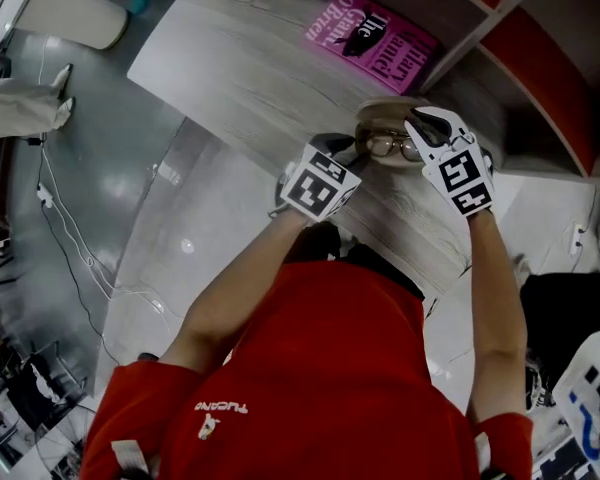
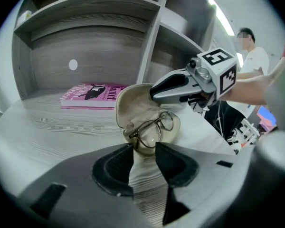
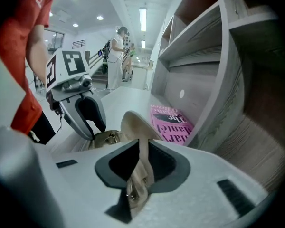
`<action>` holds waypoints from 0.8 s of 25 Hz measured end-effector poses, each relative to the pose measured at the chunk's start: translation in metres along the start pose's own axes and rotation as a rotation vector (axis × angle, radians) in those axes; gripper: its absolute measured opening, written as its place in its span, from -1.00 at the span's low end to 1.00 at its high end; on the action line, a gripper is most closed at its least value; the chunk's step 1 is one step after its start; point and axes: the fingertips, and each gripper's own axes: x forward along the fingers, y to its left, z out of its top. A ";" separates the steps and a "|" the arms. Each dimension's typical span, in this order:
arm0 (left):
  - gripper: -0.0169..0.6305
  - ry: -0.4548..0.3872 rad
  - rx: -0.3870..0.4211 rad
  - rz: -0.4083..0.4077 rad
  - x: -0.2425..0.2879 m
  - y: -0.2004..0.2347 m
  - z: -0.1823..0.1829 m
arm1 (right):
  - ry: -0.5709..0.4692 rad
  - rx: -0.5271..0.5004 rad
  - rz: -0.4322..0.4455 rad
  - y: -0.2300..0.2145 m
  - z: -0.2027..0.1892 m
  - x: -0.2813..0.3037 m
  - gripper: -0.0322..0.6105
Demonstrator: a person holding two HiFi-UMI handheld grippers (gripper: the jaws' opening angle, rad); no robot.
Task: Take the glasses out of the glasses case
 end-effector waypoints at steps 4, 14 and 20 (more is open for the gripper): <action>-0.53 -0.017 0.012 0.008 0.001 0.003 0.004 | 0.044 -0.016 0.056 -0.003 -0.007 0.008 -0.64; -0.53 -0.011 0.013 0.001 -0.002 0.002 0.005 | 0.073 0.102 0.114 -0.014 -0.026 0.019 -0.45; -0.53 -0.006 0.015 -0.005 -0.002 0.002 0.005 | 0.018 0.088 0.188 -0.001 -0.014 0.012 -0.38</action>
